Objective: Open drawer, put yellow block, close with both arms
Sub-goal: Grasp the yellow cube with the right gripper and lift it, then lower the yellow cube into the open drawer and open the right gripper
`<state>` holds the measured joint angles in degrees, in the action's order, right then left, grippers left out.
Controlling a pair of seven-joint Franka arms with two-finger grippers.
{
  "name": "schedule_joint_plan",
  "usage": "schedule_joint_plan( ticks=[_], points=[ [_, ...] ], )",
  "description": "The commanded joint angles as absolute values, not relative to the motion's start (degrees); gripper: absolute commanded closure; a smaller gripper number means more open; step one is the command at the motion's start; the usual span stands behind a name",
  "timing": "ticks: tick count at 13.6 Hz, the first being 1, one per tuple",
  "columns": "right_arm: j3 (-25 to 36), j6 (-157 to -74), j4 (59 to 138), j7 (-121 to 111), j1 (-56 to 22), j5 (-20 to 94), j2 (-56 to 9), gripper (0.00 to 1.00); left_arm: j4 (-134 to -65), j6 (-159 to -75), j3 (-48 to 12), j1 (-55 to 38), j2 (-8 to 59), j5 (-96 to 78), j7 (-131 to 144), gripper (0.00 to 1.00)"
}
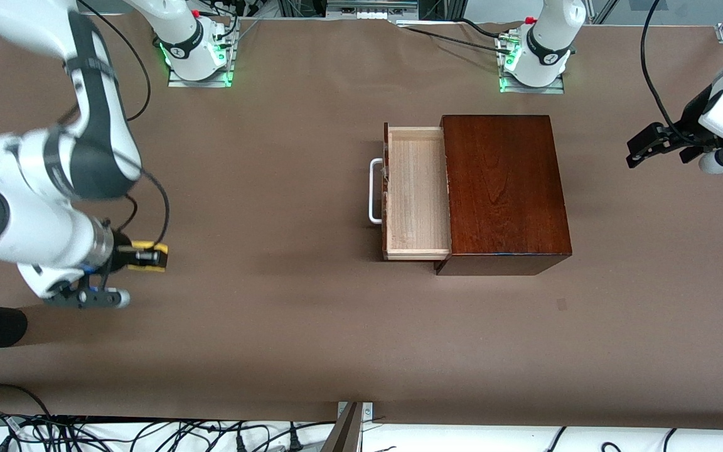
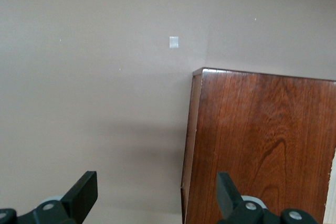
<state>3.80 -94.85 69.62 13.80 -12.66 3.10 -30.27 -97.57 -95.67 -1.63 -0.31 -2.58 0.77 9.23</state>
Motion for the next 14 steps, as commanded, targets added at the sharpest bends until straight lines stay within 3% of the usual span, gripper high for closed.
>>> schedule_joint_plan(
  ticks=[1,3,7,14],
  points=[
    [3.9,-89.2,72.1,26.9,-17.2,4.0,-24.0,1.00,-94.3,-95.2,-1.8,0.4,-0.7,-0.4,8.3,0.00],
    [1.4,-87.3,72.1,40.1,-20.2,4.0,-22.6,1.00,-94.3,-95.2,-1.8,0.4,-0.6,-0.1,8.3,0.00],
    [-9.9,-89.3,72.0,72.0,-23.6,3.1,-22.5,1.00,-93.9,-95.5,-1.9,0.4,1.2,0.6,8.0,0.00],
    [-9.9,-103.7,71.7,120.4,-41.1,1.2,-28.6,1.00,-93.1,-95.4,-1.8,0.4,1.6,0.6,8.3,0.00]
  ],
)
